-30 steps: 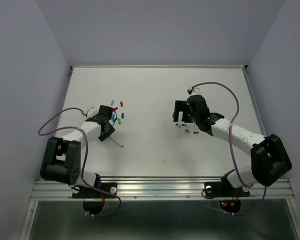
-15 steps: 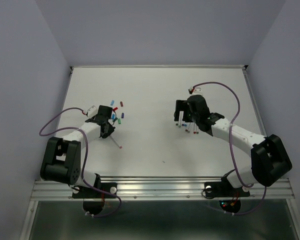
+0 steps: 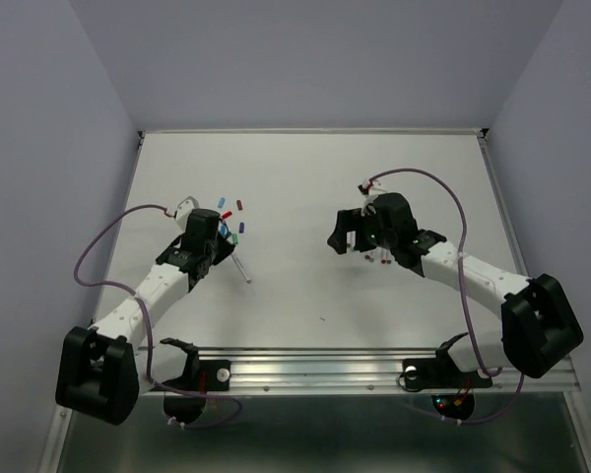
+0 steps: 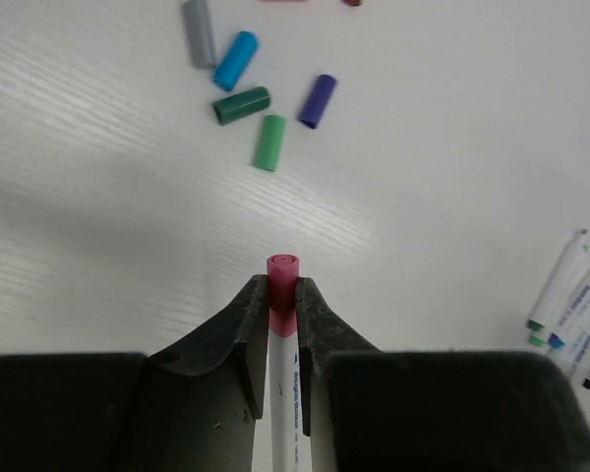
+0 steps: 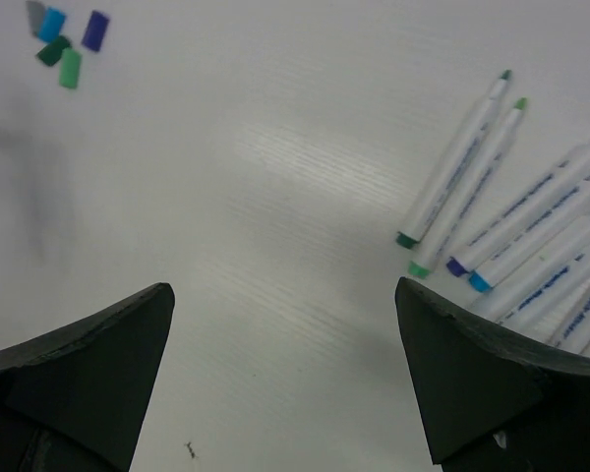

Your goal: Open the pen caps

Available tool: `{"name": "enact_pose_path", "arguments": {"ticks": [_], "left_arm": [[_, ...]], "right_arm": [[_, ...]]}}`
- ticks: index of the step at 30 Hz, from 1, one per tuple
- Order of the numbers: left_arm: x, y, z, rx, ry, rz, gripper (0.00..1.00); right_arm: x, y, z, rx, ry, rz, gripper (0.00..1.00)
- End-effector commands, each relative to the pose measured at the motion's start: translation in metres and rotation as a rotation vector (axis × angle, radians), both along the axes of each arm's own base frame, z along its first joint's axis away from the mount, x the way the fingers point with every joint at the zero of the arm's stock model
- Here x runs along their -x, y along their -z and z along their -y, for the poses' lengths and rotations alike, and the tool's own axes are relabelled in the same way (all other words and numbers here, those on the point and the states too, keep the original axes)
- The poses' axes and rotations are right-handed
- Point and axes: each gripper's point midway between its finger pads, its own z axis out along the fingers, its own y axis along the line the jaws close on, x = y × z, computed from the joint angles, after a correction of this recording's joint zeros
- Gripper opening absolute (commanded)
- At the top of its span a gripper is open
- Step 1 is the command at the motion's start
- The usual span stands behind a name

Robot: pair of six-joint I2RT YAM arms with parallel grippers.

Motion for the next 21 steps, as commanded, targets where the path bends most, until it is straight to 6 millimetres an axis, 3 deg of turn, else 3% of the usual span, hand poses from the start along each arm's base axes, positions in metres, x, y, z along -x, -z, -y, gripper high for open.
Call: {"name": "enact_pose_path", "arguments": {"ticks": [1, 7, 11, 12, 15, 21], "left_arm": [[-0.011, -0.046, 0.025, 0.073, 0.065, 0.154, 0.00], [-0.017, -0.074, 0.059, 0.119, 0.105, 0.214, 0.00], [-0.026, -0.091, 0.068, 0.157, 0.071, 0.259, 0.00], [-0.027, -0.095, 0.071, 0.164, 0.071, 0.264, 0.00], [-0.031, -0.101, 0.079, 0.200, 0.071, 0.278, 0.00], [-0.032, -0.107, 0.087, 0.234, 0.074, 0.289, 0.00]], "right_arm": [[0.034, -0.044, -0.057, -0.196, -0.321, 0.102, 1.00], [0.062, -0.066, -0.110, -0.285, -0.501, 0.121, 1.00], [0.058, -0.070, -0.139, -0.298, -0.493, 0.129, 0.99], [0.062, -0.060, -0.149, -0.278, -0.503, 0.110, 0.99], [0.058, -0.059, -0.170, -0.258, -0.488, 0.121, 0.97], [0.045, -0.060, -0.189, -0.241, -0.435, 0.137, 0.84]]}}
